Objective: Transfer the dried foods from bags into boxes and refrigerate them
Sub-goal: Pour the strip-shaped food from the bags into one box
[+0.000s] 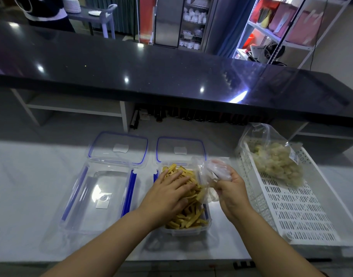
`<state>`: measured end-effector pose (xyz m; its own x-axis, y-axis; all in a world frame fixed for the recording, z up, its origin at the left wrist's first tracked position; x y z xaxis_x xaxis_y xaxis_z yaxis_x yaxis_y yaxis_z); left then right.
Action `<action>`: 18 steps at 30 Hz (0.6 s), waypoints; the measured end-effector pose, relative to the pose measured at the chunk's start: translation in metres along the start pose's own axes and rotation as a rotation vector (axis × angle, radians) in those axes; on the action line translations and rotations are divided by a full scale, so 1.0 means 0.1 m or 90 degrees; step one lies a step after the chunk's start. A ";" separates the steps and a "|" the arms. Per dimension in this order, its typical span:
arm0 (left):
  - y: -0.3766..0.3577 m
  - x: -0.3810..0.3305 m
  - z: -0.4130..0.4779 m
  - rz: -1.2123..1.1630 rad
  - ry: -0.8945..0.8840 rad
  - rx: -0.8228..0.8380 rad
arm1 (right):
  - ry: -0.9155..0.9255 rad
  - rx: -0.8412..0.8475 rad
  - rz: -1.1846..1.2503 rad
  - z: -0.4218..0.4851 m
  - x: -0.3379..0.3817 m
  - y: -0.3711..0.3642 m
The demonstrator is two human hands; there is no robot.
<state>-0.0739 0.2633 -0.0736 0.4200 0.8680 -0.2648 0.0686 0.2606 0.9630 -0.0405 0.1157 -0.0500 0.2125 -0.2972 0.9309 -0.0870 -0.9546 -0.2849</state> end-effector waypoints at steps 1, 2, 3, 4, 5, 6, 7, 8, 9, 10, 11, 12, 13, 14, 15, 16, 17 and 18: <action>0.03 0.01 0.00 -0.004 0.005 -0.009 | -0.002 -0.003 0.015 0.00 0.00 0.02; 0.04 0.03 -0.01 -0.008 0.008 -0.015 | -0.007 -0.007 0.027 0.00 0.00 0.03; 0.05 0.04 -0.02 -0.013 0.008 -0.018 | -0.012 -0.010 0.036 -0.01 0.00 0.04; 0.05 0.04 -0.03 -0.020 0.005 -0.022 | -0.017 -0.014 0.044 0.00 -0.01 0.07; 0.05 0.05 -0.05 -0.027 0.003 -0.025 | -0.022 -0.020 0.053 0.00 -0.02 0.09; 0.05 0.04 -0.06 -0.034 0.005 -0.022 | -0.028 -0.027 0.063 0.01 -0.04 0.11; 0.05 0.05 -0.08 -0.038 0.009 -0.016 | -0.033 -0.038 0.071 0.02 -0.05 0.14; 0.04 0.05 -0.09 -0.042 0.014 -0.014 | -0.036 -0.045 0.074 0.02 -0.05 0.15; 0.04 0.05 -0.09 -0.044 0.018 -0.012 | -0.039 -0.051 0.078 0.01 -0.05 0.17; 0.04 0.05 -0.09 -0.041 0.022 -0.009 | -0.042 -0.053 0.085 0.00 -0.04 0.17; 0.03 0.05 -0.09 -0.037 0.026 -0.005 | -0.047 -0.056 0.097 -0.02 -0.05 0.18; 0.03 0.06 -0.08 -0.031 0.028 -0.002 | -0.053 -0.057 0.111 -0.04 -0.07 0.18; 0.02 0.07 -0.07 -0.026 0.029 0.001 | -0.061 -0.055 0.125 -0.06 -0.09 0.17; 0.01 0.07 -0.05 -0.022 0.030 0.006 | -0.072 -0.052 0.142 -0.08 -0.12 0.17; 0.00 0.08 -0.04 -0.020 0.031 0.009 | -0.082 -0.045 0.159 -0.10 -0.14 0.15; -0.01 0.09 -0.03 -0.019 0.032 0.010 | -0.089 -0.039 0.173 -0.12 -0.15 0.13; -0.01 0.09 -0.02 -0.019 0.032 0.011 | -0.092 -0.032 0.182 -0.14 -0.15 0.11; -0.01 0.09 -0.02 -0.020 0.032 0.010 | -0.092 -0.030 0.186 -0.15 -0.14 0.10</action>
<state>-0.0722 0.2722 -0.0774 0.3716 0.8795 -0.2971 0.0963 0.2818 0.9546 -0.0589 0.1106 -0.0628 0.3080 -0.5608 0.7685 -0.2081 -0.8279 -0.5208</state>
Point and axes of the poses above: each hand's wrist, its own z-axis towards the middle knuckle, its own y-axis out of the back of the hand, x = y × z, the point moved 8 cm from there along z, towards the middle knuckle, and after that the axes turned 3 degrees about z, right-handed, at the moved point
